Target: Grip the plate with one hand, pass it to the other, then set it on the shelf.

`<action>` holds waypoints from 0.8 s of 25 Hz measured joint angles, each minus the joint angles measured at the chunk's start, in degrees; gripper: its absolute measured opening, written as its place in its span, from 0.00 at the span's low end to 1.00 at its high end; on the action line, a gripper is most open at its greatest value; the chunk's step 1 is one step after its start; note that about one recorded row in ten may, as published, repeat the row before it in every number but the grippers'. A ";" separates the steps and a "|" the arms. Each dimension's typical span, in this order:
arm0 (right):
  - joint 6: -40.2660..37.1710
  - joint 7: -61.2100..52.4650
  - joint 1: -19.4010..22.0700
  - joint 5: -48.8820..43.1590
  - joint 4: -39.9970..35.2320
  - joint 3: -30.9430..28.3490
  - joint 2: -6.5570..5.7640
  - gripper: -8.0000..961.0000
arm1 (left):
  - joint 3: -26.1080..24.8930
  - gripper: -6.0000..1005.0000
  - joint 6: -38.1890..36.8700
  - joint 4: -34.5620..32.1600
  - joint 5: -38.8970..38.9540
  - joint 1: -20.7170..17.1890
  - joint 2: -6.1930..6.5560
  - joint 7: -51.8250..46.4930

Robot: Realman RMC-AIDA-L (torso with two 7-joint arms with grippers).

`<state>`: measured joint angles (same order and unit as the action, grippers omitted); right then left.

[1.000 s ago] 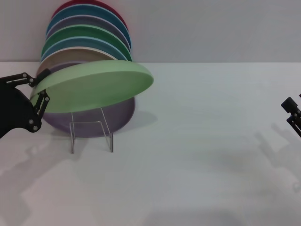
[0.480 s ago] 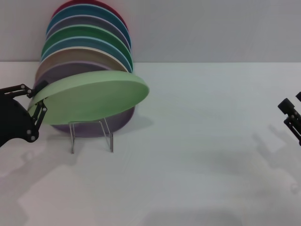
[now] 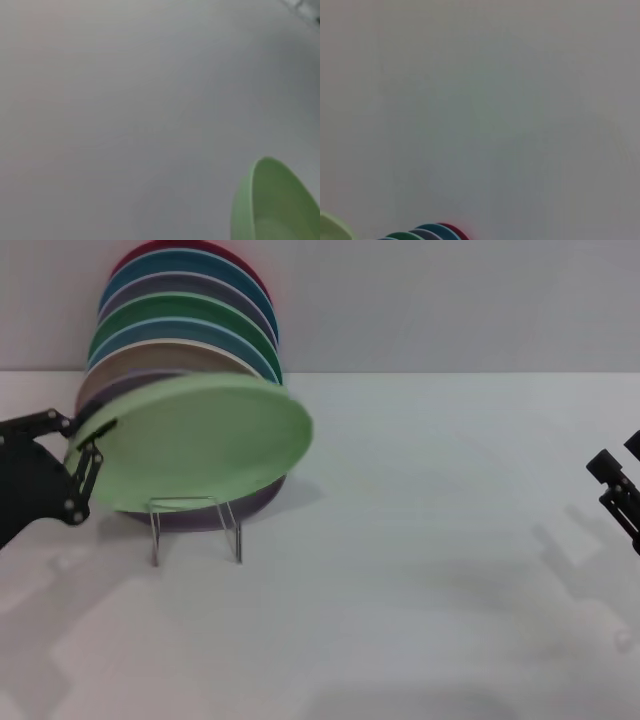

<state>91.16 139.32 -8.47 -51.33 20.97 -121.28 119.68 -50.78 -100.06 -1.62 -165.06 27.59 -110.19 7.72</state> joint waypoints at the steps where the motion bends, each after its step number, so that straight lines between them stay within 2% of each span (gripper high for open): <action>1: 0.40 -0.15 0.06 0.00 0.12 0.00 -0.07 0.61 | -1.12 0.12 0.92 -0.01 0.04 0.12 -0.89 0.88; 2: 0.40 -0.15 0.06 0.00 0.12 0.00 -0.07 0.61 | -1.12 0.12 0.92 -0.01 0.04 0.12 -0.89 0.88; 6: 1.69 -0.40 0.23 0.10 0.37 0.00 -0.15 0.60 | -1.06 0.13 1.69 0.07 -0.26 0.25 -2.41 3.44; 9: 1.73 -0.35 0.28 0.08 0.38 0.00 -0.15 0.61 | -1.03 0.13 1.81 0.08 -0.35 0.25 -2.77 4.06; 15: 1.62 -0.18 0.30 -0.01 0.37 -0.04 -0.15 0.61 | -2.07 0.32 0.45 0.72 -0.04 -0.60 -3.22 5.07; 17: 1.42 -0.04 0.33 -0.05 0.25 -0.24 -0.15 0.61 | -3.59 0.35 -1.23 1.71 0.18 -1.81 -3.33 5.53; 20: 1.28 1.84 0.73 0.18 0.06 -0.47 -0.11 0.62 | -14.80 0.39 -6.08 8.15 0.42 -7.90 -5.41 5.91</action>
<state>92.44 141.17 -7.74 -51.14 21.03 -121.74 119.58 -65.58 -106.14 6.53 -164.64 19.69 -115.60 13.62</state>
